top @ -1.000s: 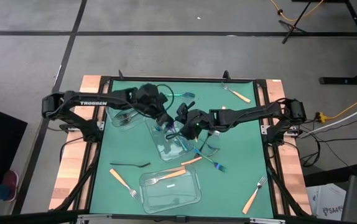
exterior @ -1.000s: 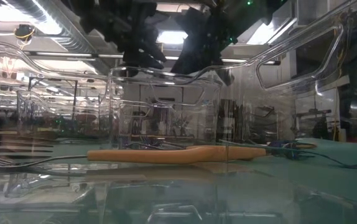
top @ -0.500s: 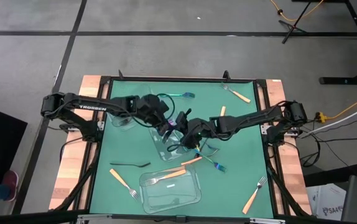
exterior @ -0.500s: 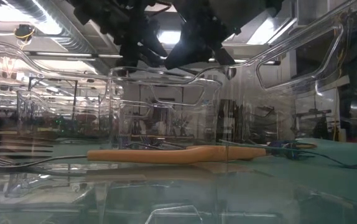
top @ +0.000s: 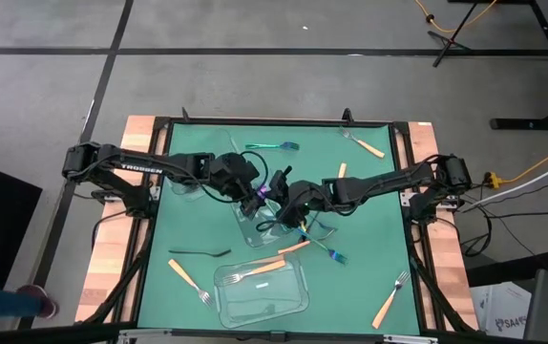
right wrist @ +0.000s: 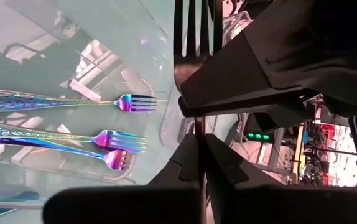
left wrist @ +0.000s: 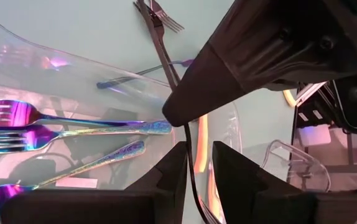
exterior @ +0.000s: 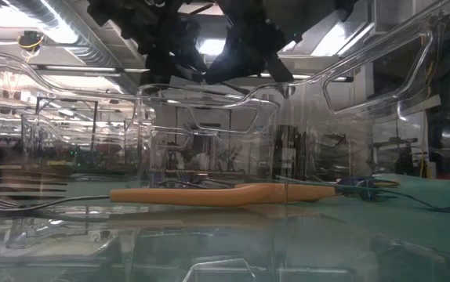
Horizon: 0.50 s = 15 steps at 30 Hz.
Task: Sort silverware by color (type)
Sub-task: Put the black fork into the top transparent bin
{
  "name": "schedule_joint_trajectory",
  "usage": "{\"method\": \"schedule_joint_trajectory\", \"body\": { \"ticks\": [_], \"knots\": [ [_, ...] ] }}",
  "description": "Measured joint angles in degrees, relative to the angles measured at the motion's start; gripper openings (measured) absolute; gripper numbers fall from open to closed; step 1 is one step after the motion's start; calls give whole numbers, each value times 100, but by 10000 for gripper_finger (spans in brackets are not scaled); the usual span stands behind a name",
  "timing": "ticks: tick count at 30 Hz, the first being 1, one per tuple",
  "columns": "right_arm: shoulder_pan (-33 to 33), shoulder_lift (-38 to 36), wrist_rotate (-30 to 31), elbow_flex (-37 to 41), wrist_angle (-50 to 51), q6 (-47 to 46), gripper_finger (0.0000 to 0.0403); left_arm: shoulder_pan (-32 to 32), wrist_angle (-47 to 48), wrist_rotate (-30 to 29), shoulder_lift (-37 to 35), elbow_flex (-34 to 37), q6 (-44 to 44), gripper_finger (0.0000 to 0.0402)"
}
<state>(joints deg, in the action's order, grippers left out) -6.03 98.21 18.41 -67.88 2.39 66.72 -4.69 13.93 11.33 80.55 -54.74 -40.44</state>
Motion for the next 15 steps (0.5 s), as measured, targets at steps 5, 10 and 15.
{"method": "schedule_joint_trajectory", "body": {
  "ticks": [5, 10, 15],
  "knots": [
    [1, 0, -67, 0, 2, -44, 1, 0, -2, 0, 0, 0, 1, 71],
    [5, 0, -97, 0, 4, -50, 1, 4, -9, -3, 0, 0, 4, 71],
    [5, 0, -96, 0, 7, -52, 1, 4, -15, -57, 0, 0, 4, 71]
  ]
}}
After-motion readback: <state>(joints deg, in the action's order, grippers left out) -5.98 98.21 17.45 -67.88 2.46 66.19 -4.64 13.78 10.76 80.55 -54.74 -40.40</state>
